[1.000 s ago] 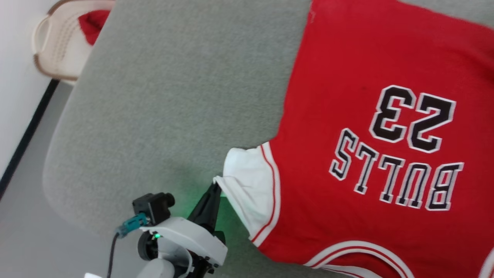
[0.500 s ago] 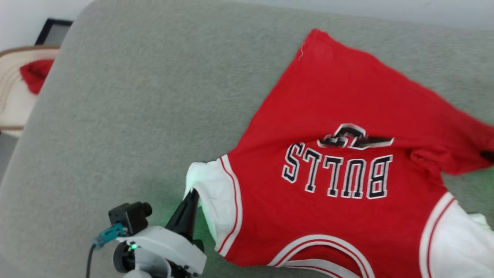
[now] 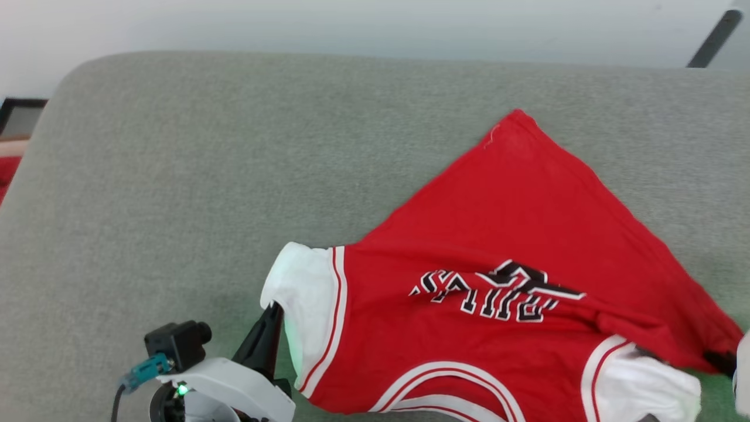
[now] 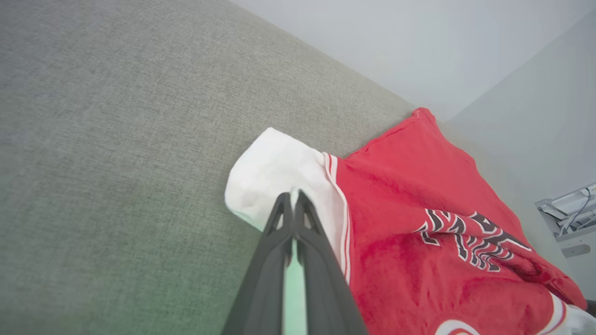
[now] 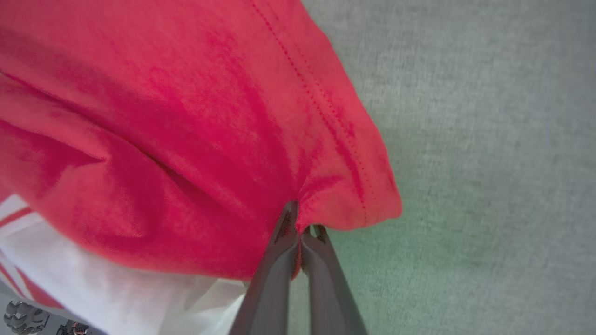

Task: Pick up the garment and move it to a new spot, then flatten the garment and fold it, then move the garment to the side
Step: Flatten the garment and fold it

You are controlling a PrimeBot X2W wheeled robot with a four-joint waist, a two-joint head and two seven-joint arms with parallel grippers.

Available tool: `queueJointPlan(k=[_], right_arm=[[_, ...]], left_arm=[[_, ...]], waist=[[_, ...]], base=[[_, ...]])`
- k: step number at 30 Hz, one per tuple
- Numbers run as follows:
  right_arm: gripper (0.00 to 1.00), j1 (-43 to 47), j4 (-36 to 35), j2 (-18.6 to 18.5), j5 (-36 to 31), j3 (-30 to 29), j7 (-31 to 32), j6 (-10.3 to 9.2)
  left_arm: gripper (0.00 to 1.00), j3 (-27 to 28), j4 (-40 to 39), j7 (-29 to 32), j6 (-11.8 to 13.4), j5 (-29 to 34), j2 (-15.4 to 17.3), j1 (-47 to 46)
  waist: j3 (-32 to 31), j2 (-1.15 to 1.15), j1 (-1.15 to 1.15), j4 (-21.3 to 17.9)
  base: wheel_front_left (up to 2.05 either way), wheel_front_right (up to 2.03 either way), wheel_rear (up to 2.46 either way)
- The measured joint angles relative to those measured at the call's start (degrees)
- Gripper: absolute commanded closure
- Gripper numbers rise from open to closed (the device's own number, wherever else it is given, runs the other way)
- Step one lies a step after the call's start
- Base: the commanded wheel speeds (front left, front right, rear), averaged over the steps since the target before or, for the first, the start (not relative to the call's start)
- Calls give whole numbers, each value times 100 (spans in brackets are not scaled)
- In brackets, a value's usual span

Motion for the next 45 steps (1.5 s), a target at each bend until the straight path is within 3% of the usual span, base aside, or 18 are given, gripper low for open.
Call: queueJointPlan(k=[7,8,9,10,11,18,26,32,36,45], right_arm=[[100,502,-264,420,-234,-278,-152,0],[94,504,-265,450,-282,-296,-176,0],[71,505,-268,480,-307,-298,-202,0],[25,513,-289,503,-321,-276,-244,0],[0,517,-321,503,-334,-233,-286,0],[0,797,-555,559,-383,-410,-594,0],[0,1069,-1549,646,-539,-634,-714,-1],[0,425,-2047,259,-654,-181,-1050,-1],[0,-370,-1734,-146,-697,333,-1465,0],[0,-2281,48,-823,-419,1548,-1996,0]], left_arm=[[100,-13,-87,44,34,-10,37,37],[100,-15,-87,48,34,-11,37,36],[100,-18,-86,48,35,-11,38,36],[100,-22,-83,49,34,-11,41,36],[100,-27,-81,49,34,-13,40,36],[100,-59,-57,33,1,-26,38,34],[100,-91,-63,-10,-14,-37,33,46],[100,-178,-70,-34,-49,-33,-12,17],[100,-297,-20,-9,-123,4,-75,-126],[100,-632,293,-7,-375,43,-426,-584]], waist=[[-101,0,0,-220],[-108,0,0,-239],[-114,0,0,-255],[-123,0,0,-267],[-132,0,0,-275],[-188,0,0,-265],[-200,0,0,-207],[-152,0,0,-111],[-101,0,0,22],[116,0,0,531]], base=[[0,0,0],[0,0,0],[0,0,0],[0,0,0],[0,0,0],[0,0,0],[0,0,0],[0,0,0],[0,0,0],[0,0,0]])
